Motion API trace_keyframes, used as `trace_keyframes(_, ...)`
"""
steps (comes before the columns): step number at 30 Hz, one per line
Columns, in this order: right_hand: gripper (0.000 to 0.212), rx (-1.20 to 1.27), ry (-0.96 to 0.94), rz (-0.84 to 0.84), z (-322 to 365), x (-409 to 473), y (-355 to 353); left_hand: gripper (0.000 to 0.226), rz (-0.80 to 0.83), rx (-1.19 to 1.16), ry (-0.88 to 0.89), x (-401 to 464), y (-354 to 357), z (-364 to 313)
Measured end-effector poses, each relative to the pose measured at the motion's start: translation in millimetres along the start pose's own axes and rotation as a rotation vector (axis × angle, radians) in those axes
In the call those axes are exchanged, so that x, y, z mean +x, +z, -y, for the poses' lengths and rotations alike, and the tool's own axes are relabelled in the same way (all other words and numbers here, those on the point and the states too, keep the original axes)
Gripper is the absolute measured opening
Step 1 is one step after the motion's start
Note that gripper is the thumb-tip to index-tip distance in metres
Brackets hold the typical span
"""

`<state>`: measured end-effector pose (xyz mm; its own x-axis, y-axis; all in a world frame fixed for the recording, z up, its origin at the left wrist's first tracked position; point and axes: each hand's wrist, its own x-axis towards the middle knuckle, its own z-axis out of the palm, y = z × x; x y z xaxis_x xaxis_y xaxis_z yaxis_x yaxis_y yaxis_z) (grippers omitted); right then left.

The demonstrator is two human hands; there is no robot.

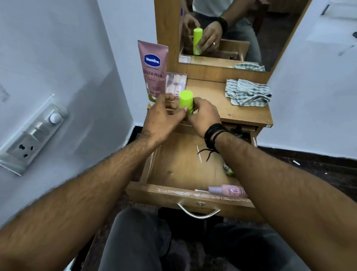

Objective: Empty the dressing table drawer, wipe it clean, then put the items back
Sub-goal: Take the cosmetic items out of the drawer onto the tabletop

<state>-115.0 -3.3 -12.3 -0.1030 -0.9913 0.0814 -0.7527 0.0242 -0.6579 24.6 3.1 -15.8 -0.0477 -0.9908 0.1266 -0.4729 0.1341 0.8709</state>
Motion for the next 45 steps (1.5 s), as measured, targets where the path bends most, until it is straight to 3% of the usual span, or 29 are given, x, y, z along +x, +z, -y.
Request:
trace_keyframes(3,0.034,0.097,0.068,-0.058,10.2,14.5,7.5,0.034,0.024,0.068,0.028,1.6,3.4,3.4)
trace_keyframes(9,0.035,0.118,0.133,-0.043,19.4,33.5,24.4,0.038,0.055,0.044,-0.016,9.0,8.8,7.8)
trace_keyframes(23,0.032,0.029,0.092,-0.067,23.2,39.9,32.8,0.047,0.022,0.045,-0.009,12.4,8.3,17.1)
trace_keyframes(33,0.043,0.082,0.143,-0.060,23.8,36.0,32.2,0.045,-0.016,0.056,-0.016,13.9,3.2,16.5)
trace_keyframes(38,0.046,0.122,0.165,-0.085,13.6,23.8,17.7,0.040,-0.035,0.095,0.005,9.2,7.8,14.5)
trace_keyframes(45,0.033,0.009,0.124,-0.099,-20.4,-15.7,-40.4,0.023,0.064,0.155,0.084,-14.0,38.9,-8.3)
